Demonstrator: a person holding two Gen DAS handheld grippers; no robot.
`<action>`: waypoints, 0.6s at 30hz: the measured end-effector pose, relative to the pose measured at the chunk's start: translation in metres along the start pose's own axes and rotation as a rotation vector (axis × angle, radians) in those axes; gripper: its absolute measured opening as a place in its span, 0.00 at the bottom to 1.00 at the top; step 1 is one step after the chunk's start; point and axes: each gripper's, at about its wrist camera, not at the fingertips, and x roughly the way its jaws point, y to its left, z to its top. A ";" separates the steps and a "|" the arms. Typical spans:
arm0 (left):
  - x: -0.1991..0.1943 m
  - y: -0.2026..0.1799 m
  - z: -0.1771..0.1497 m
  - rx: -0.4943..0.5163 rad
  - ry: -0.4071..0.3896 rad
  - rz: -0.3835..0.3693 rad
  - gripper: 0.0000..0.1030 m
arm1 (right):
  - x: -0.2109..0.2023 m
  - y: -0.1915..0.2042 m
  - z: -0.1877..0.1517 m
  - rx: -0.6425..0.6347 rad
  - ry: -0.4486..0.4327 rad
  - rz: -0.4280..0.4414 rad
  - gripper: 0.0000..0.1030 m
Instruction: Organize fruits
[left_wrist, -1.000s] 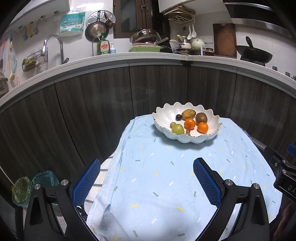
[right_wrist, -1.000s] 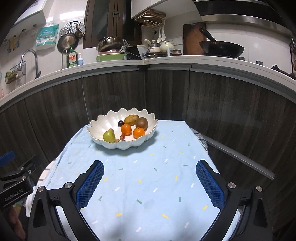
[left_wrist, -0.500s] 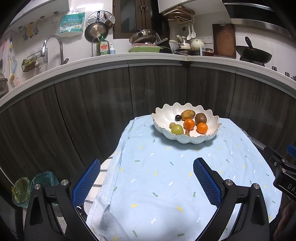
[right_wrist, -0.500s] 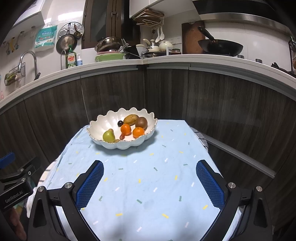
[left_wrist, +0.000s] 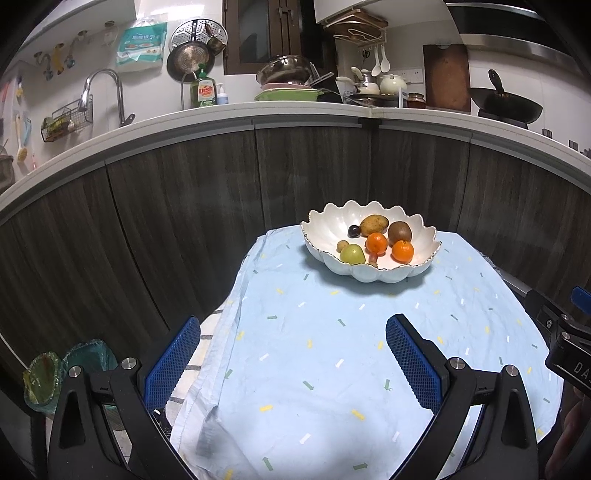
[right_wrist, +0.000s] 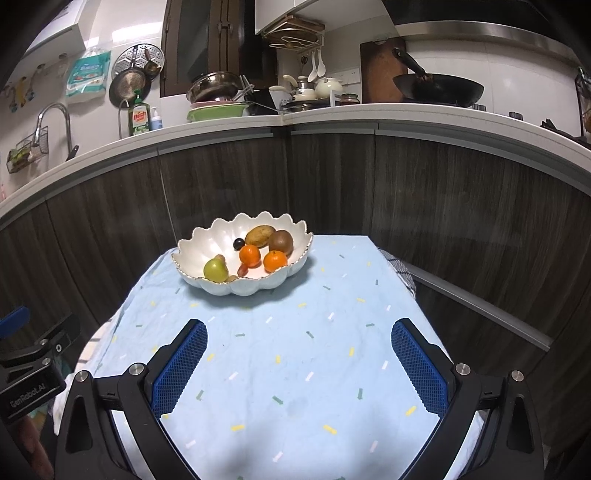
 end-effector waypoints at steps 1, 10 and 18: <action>0.000 0.000 0.000 0.000 0.001 -0.001 0.99 | 0.000 0.000 0.000 0.000 0.000 0.000 0.98; 0.003 0.001 -0.001 -0.002 0.010 -0.007 0.99 | 0.002 0.001 -0.001 0.003 0.003 -0.002 0.98; 0.004 0.001 -0.002 -0.006 0.011 -0.009 0.99 | 0.003 0.002 -0.002 0.002 0.006 -0.001 0.98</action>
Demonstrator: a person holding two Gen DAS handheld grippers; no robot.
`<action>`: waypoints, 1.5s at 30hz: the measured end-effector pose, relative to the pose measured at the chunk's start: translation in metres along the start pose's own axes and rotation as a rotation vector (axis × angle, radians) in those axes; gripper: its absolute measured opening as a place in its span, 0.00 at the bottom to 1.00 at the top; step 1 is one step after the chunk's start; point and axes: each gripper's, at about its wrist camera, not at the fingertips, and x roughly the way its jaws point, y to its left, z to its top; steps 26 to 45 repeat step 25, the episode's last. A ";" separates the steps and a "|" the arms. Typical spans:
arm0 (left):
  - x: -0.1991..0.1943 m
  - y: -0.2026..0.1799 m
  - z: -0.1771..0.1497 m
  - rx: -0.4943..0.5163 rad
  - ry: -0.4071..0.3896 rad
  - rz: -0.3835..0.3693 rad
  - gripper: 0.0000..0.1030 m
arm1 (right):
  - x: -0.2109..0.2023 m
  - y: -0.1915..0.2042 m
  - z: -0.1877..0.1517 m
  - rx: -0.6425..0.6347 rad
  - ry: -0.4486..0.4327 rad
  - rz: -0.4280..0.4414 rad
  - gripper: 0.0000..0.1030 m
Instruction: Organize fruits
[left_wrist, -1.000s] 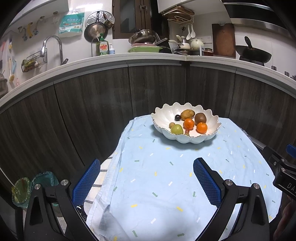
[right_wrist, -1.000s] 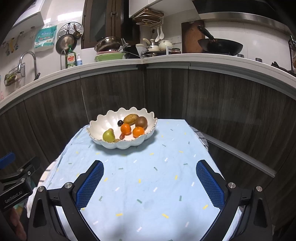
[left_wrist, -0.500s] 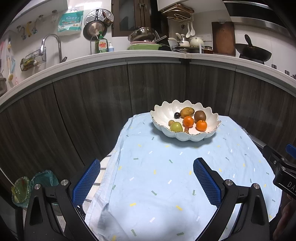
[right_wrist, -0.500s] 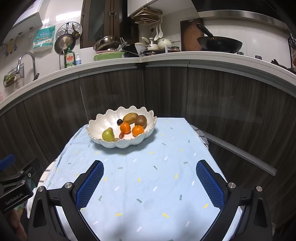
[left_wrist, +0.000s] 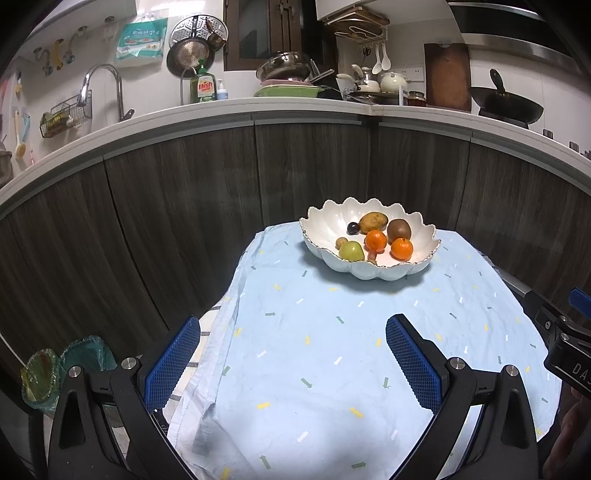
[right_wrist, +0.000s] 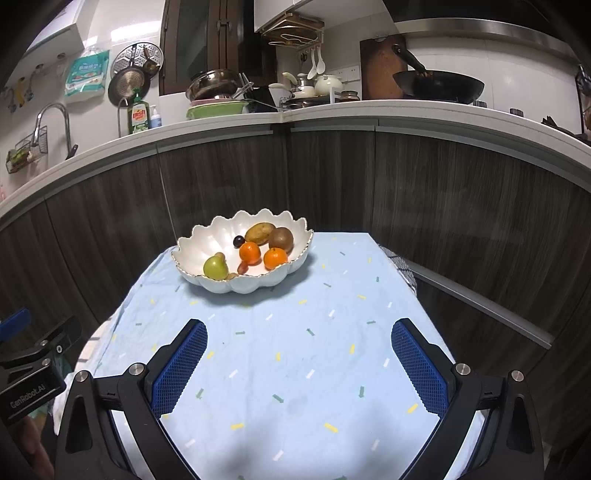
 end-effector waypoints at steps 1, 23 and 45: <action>0.000 0.001 0.000 -0.001 0.001 0.000 0.99 | 0.000 0.000 0.000 0.001 0.000 -0.001 0.98; 0.001 0.001 -0.001 -0.003 0.006 -0.002 0.99 | 0.000 0.000 0.000 0.003 0.001 -0.002 0.98; 0.003 0.000 -0.002 0.002 0.011 -0.005 0.99 | 0.001 0.000 0.000 0.005 0.003 0.001 0.98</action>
